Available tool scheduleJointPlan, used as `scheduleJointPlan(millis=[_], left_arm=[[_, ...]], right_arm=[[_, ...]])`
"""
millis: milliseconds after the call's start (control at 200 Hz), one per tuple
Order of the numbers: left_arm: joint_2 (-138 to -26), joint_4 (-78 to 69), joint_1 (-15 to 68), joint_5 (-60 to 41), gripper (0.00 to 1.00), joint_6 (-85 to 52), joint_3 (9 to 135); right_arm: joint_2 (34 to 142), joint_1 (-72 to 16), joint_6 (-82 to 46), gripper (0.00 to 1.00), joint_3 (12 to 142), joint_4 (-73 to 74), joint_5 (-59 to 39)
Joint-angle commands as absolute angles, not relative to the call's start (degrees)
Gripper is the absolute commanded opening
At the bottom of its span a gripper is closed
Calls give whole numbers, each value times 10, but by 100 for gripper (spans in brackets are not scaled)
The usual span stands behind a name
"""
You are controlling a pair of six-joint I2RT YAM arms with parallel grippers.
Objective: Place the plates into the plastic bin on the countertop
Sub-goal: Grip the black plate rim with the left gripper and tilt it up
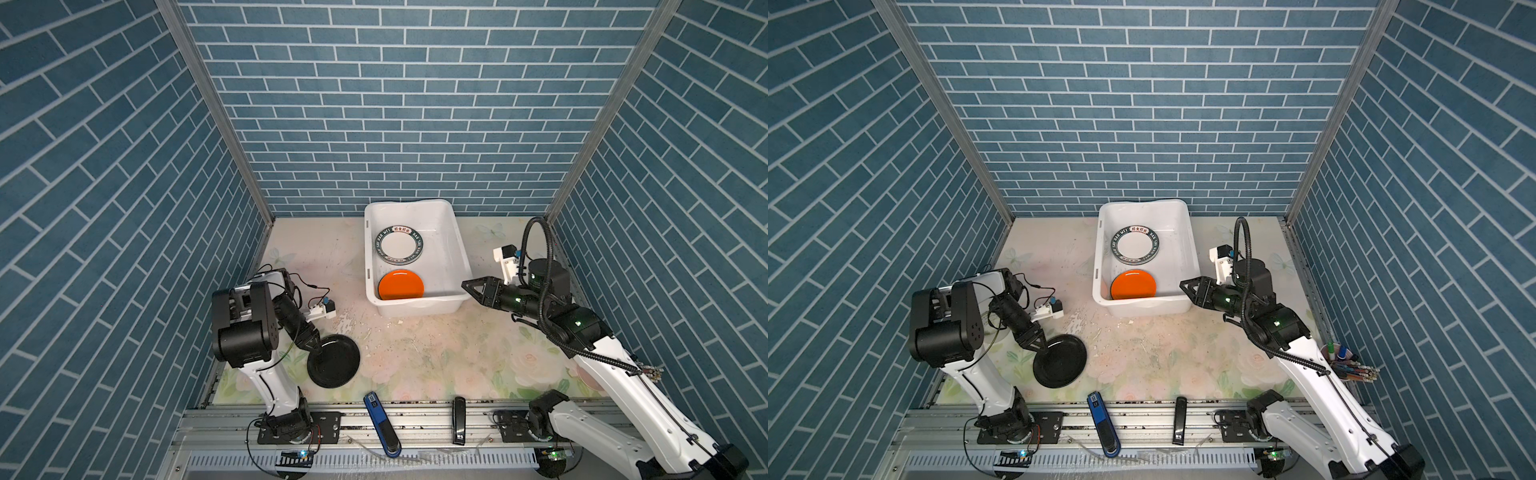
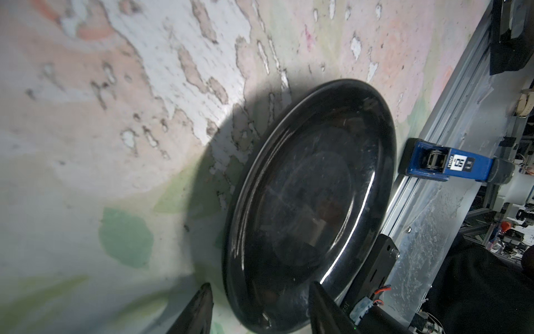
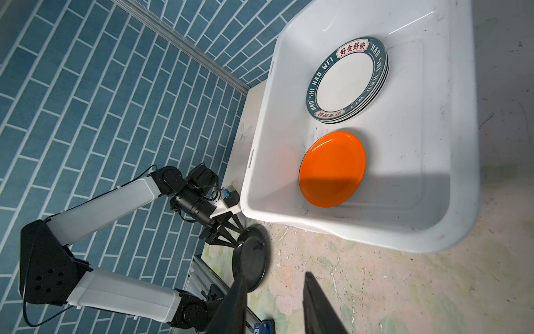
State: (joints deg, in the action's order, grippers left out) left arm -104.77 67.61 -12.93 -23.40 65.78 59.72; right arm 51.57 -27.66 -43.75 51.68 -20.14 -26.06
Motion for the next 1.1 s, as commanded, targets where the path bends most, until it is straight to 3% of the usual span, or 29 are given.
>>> scheduleJointPlan(millis=[0,1095], left_arm=[[-1057,693,-123,-232,53,661,607],[-1062,675,-83,-209,32,634,616]], right_arm=[[504,-275,-457,33,505,-186,-250],[479,-275,-472,32,462,-166,-240]])
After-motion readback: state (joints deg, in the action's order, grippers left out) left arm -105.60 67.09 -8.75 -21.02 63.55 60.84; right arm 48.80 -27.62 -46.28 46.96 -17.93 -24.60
